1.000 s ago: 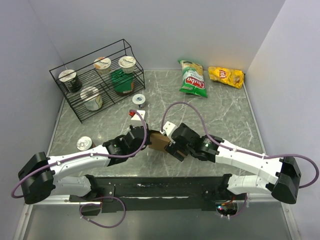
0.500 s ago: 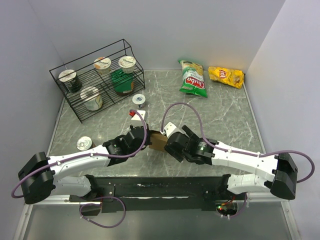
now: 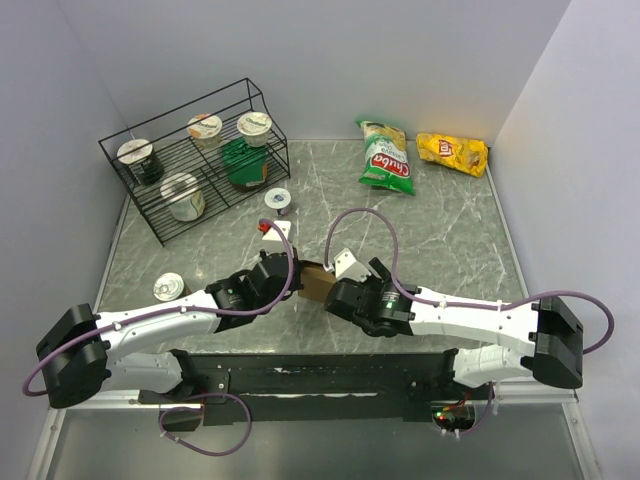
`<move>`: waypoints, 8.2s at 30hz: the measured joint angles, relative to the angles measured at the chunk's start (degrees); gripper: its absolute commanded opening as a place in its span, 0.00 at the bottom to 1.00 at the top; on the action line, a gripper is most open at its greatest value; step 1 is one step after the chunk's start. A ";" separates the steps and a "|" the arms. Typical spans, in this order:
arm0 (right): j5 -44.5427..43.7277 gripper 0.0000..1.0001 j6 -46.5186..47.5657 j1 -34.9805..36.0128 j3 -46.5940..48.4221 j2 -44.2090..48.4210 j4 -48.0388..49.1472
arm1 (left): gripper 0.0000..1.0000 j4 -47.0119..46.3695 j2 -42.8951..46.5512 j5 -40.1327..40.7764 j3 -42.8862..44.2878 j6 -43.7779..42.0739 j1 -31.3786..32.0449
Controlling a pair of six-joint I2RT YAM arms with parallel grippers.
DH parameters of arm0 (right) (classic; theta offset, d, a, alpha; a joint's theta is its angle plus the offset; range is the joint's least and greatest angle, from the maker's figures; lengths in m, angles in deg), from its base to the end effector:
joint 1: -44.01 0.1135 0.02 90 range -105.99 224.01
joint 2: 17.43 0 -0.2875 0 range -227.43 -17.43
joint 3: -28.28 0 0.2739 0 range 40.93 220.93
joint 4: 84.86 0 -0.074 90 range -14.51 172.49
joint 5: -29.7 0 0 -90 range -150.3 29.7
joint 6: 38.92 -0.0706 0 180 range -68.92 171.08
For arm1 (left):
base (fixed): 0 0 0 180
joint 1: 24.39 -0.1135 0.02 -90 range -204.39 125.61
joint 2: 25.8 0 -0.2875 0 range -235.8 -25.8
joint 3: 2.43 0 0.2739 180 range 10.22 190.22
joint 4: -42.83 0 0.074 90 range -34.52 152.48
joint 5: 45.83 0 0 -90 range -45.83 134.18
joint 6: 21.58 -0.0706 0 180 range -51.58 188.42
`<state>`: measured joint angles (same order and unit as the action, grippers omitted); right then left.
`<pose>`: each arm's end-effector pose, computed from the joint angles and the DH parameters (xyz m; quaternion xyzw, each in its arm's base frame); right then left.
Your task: Fold the paper box
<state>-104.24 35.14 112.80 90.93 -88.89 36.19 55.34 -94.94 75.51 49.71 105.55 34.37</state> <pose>0.1349 0.2121 0.2286 -0.3403 0.8470 -0.1507 0.3795 0.1851 -0.2344 0.2359 0.0224 0.8425 -0.2038 0.4981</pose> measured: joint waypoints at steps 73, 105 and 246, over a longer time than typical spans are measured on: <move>-4.39 0.36 6.51 3.17 4.96 -6.47 -1.95 | 0.82 15.08 22.16 -16.13 -9.20 3.23 -0.50; -4.66 0.36 5.73 3.17 5.18 -6.82 -2.43 | 0.61 -8.24 0.28 -39.36 -0.70 14.86 -24.63; 5.42 0.67 2.34 1.84 11.39 -4.37 -10.49 | 0.20 -20.79 -14.05 11.61 -1.92 25.70 6.27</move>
<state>-98.82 37.48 114.64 102.32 -93.27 25.69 34.56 -109.00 87.11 47.78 131.25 40.65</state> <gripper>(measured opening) 0.508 0.217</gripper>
